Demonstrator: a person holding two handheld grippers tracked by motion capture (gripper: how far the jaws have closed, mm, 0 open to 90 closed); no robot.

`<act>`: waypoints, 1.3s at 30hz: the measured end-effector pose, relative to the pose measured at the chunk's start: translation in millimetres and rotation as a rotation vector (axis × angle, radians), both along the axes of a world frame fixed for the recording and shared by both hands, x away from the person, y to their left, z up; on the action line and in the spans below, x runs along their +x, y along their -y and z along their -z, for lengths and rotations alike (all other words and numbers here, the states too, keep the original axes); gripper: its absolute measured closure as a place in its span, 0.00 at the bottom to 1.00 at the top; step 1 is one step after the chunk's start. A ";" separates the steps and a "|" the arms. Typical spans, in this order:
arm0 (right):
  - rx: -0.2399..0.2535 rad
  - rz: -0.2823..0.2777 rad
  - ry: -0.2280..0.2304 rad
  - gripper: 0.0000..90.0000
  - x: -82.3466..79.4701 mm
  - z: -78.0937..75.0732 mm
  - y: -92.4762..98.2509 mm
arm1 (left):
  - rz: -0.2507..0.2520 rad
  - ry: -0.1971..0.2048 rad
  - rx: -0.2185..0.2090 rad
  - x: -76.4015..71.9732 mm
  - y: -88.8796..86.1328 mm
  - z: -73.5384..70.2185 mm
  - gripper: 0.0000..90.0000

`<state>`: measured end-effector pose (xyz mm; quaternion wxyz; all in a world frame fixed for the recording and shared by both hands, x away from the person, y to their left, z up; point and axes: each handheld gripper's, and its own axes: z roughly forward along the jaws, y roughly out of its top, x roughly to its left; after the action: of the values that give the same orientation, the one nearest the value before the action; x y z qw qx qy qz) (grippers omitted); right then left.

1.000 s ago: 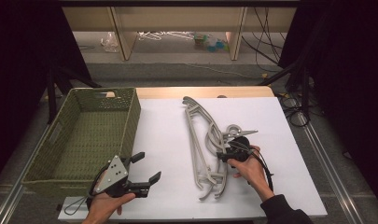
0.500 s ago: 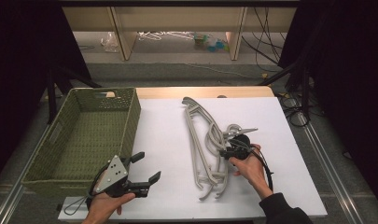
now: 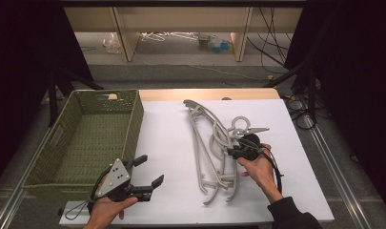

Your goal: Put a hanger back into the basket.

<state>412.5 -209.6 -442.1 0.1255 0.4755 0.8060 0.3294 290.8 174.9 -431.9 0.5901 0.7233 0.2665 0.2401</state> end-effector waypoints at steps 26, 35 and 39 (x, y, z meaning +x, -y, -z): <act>-0.066 -0.247 0.085 0.91 -29.9 -33.0 -23.5 | -0.007 -0.001 -0.003 -0.6 -0.5 -0.3 0.19; -0.108 -0.351 0.153 0.91 -46.6 -39.2 -18.2 | -0.019 -0.014 -0.012 -0.5 0.9 -2.3 0.19; -0.123 -0.404 0.171 0.91 -55.8 -40.5 -18.5 | -0.012 -0.051 -0.030 6.3 5.5 -6.4 0.19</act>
<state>356.7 -191.1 -401.6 0.1537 0.2664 0.8898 0.3370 297.1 169.5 -425.6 0.5925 0.7185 0.2895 0.2209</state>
